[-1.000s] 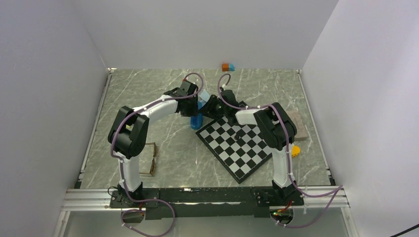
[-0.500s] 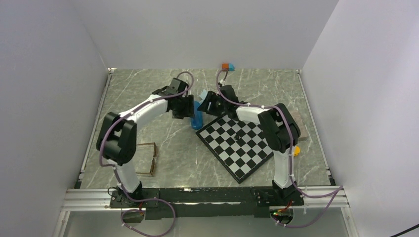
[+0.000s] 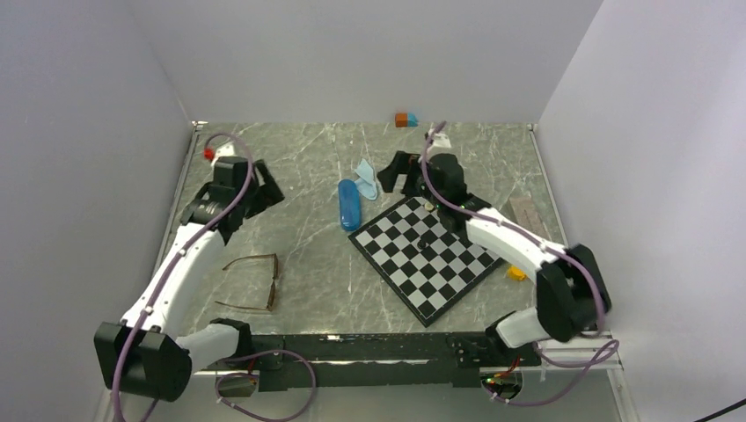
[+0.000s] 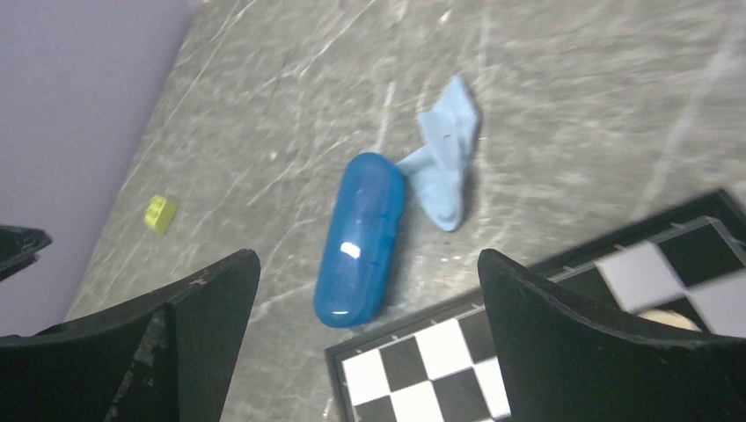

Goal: Organize the sunglasses
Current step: Pick up the sunglasses case from the center of the board.

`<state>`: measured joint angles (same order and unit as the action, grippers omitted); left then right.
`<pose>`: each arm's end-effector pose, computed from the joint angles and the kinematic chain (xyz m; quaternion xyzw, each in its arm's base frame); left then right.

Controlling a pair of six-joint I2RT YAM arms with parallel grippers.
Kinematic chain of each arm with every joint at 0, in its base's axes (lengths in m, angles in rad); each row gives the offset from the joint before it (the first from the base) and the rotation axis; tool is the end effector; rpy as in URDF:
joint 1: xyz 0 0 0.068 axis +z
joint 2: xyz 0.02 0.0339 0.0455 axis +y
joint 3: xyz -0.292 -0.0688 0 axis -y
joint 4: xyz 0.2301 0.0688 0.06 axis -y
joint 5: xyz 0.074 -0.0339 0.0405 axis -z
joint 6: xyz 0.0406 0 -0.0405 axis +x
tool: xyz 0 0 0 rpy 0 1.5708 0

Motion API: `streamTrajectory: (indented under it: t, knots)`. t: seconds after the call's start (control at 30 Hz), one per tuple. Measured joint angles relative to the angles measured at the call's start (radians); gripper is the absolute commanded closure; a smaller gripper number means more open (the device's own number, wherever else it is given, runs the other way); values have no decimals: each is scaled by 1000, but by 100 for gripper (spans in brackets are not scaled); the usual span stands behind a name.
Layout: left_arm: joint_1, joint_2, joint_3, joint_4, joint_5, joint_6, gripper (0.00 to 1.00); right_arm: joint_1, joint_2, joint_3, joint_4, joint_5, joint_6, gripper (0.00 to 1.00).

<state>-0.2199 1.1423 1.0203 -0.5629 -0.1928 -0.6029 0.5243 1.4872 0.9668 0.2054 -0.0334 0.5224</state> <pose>0.2189 -0.0410 0.3386 -0.2117 0.8750 -0.0909 0.4258 0.2885 0.1684 0.3066 -0.0106 0.8091 0.3053 0.5020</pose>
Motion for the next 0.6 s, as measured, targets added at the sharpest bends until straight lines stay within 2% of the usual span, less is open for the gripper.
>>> streamTrajectory:
  t: [0.2,0.3,0.47,0.6]
  knots:
    - [146,-76,-126,-109,-95,-134,1,-3,-256,-198,-6,227,-26,0]
    - [184,-127,-213,-148,-101,-172,1,-21,-356,-266,-44,346,-29,0]
    - [192,-214,-301,-129,-70,-177,1,-98,-410,-264,-177,466,5,0]
    - [192,-257,-346,-86,-37,-176,1,-204,-410,-257,-296,489,68,0]
